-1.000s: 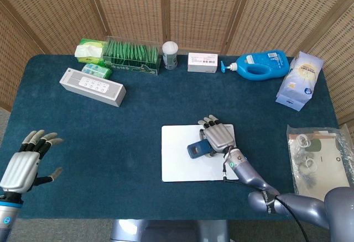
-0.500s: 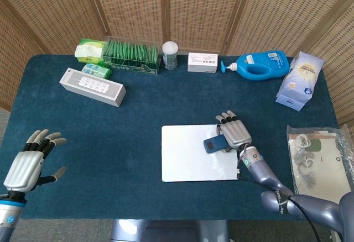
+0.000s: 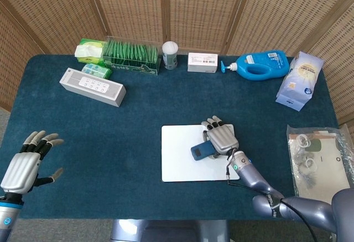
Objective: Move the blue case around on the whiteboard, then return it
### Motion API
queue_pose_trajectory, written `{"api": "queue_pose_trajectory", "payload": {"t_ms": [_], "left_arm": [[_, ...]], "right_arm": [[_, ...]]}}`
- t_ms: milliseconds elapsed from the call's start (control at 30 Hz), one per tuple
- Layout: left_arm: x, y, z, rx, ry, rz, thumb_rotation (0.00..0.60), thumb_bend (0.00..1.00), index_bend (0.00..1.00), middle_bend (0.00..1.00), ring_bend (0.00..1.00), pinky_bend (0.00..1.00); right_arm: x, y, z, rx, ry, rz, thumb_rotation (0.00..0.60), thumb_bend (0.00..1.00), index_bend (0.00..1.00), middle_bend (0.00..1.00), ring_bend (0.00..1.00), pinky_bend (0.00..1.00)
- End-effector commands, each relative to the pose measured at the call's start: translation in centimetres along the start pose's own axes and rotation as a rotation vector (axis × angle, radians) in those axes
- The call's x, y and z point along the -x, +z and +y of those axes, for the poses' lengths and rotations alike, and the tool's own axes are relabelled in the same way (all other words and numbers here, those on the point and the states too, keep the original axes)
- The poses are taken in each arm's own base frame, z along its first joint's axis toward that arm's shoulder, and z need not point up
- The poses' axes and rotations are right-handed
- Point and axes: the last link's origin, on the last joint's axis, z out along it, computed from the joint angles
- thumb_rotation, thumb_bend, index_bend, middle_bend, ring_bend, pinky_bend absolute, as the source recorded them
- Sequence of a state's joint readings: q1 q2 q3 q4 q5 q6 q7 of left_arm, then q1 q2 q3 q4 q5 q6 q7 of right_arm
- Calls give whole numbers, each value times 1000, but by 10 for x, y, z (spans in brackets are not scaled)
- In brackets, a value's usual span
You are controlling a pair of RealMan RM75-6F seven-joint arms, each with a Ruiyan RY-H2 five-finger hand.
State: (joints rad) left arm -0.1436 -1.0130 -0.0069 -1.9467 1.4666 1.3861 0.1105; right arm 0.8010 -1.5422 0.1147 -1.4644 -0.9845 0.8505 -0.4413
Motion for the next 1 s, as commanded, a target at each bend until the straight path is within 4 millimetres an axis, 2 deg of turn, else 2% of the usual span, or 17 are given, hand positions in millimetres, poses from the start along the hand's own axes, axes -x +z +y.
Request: {"api": "queue_pose_trajectory", "payload": {"t_ms": [33, 233, 600, 733, 800, 1000], "left_arm": [[0, 0, -1, -1, 0, 0, 600, 334, 226, 195, 65, 0], [-1, -1, -3, -4, 0, 2, 600, 333, 226, 194, 65, 0], [2, 4, 3, 19, -2, -5, 600, 334, 226, 195, 65, 0], [3, 6, 6, 32, -4, -5, 600, 334, 226, 195, 65, 0], [4, 7, 9, 41, -4, -9, 600, 333, 225, 195, 65, 0], [6, 8, 11, 47, -7, -12, 600, 332, 226, 195, 65, 0]], "right_arm": [[3, 1, -5, -11, -7, -9, 600, 0, 614, 140, 0, 0], [10, 0, -3, 0, -18, -28, 600, 0, 615, 140, 0, 0], [6, -16, 30, 83, -45, -27, 600, 0, 616, 142, 0, 0], [-3, -26, 44, 114, -51, -8, 600, 0, 616, 142, 0, 0], [-17, -36, 53, 137, -20, 41, 600, 0, 616, 142, 0, 0], [-36, -51, 58, 133, 8, 98, 600, 0, 616, 141, 0, 0]]}}
